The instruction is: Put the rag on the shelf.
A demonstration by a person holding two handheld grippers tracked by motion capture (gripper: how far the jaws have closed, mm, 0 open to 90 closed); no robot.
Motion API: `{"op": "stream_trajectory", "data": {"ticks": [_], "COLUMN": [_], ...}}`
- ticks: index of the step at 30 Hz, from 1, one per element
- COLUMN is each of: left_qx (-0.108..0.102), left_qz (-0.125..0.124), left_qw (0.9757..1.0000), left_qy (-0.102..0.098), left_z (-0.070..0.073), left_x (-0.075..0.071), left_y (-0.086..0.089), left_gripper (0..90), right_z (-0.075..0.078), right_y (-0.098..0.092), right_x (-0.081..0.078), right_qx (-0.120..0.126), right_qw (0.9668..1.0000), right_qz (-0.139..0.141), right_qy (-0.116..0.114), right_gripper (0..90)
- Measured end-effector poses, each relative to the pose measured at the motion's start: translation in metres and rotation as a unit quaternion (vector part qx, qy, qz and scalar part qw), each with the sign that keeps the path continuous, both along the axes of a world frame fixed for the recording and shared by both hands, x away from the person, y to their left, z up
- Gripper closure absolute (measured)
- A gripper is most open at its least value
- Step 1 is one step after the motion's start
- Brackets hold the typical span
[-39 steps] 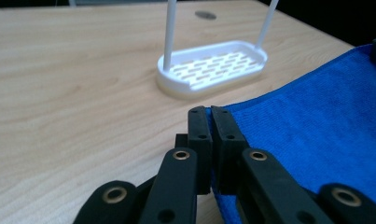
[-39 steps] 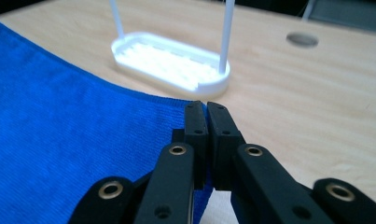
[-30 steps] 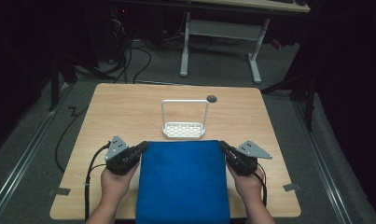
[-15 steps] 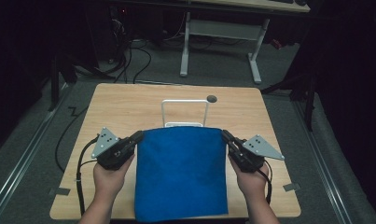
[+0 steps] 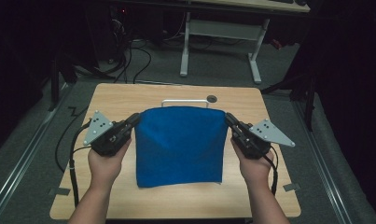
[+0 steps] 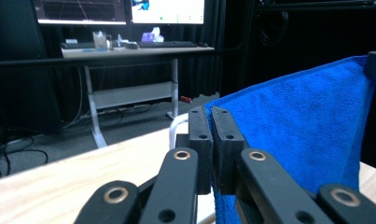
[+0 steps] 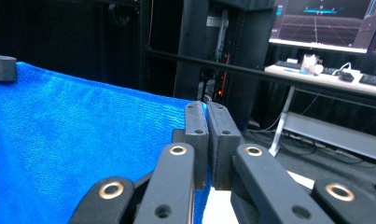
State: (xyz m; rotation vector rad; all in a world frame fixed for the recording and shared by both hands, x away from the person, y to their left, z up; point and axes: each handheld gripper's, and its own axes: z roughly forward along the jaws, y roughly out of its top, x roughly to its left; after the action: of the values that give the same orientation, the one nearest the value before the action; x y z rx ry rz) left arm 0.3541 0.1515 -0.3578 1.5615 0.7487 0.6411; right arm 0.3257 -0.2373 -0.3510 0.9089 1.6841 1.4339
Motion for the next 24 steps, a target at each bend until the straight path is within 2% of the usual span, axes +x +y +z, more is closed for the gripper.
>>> {"op": "stream_trajectory", "data": {"ticks": [5, 11, 14, 15, 18, 21, 24], "left_qx": [0.007, 0.009, 0.007, 0.007, 0.006, 0.012, 0.022], "left_qz": [0.0, -0.006, -0.008, -0.008, 0.0, 0.007, 0.021], "left_qw": [0.9999, 0.9997, 0.9998, 0.9998, 1.0, 0.9999, 0.9995], "left_qy": [-0.012, -0.02, -0.014, -0.014, 0.0, 0.005, 0.013], "left_z": [0.016, 0.024, 0.027, 0.027, 0.029, 0.03, 0.03], "left_x": [0.009, 0.02, 0.033, 0.033, 0.048, 0.056, 0.07], "left_y": [-0.005, -0.008, -0.01, -0.01, -0.007, -0.006, -0.006], "left_gripper": [88.1, 88.2, 88.2, 88.2, 88.2, 88.2, 88.2], "right_z": [0.016, 0.024, 0.025, 0.025, 0.028, 0.031, 0.033], "right_y": [-0.004, -0.008, -0.01, -0.011, -0.015, -0.019, -0.019], "right_x": [0.007, 0.016, 0.023, 0.025, 0.032, 0.039, 0.046], "right_qx": [0.006, 0.011, 0.018, 0.017, 0.024, 0.034, 0.031], "right_qw": [0.9999, 0.9999, 0.9998, 0.9998, 0.9996, 0.9993, 0.9993], "right_qz": [-0.005, -0.007, -0.008, -0.01, -0.015, -0.017, -0.021], "right_qy": [-0.009, -0.007, 0.001, 0.002, 0.006, 0.006, 0.007], "right_gripper": [88.5, 88.6, 88.6, 88.6, 88.6, 88.7, 88.8]}}
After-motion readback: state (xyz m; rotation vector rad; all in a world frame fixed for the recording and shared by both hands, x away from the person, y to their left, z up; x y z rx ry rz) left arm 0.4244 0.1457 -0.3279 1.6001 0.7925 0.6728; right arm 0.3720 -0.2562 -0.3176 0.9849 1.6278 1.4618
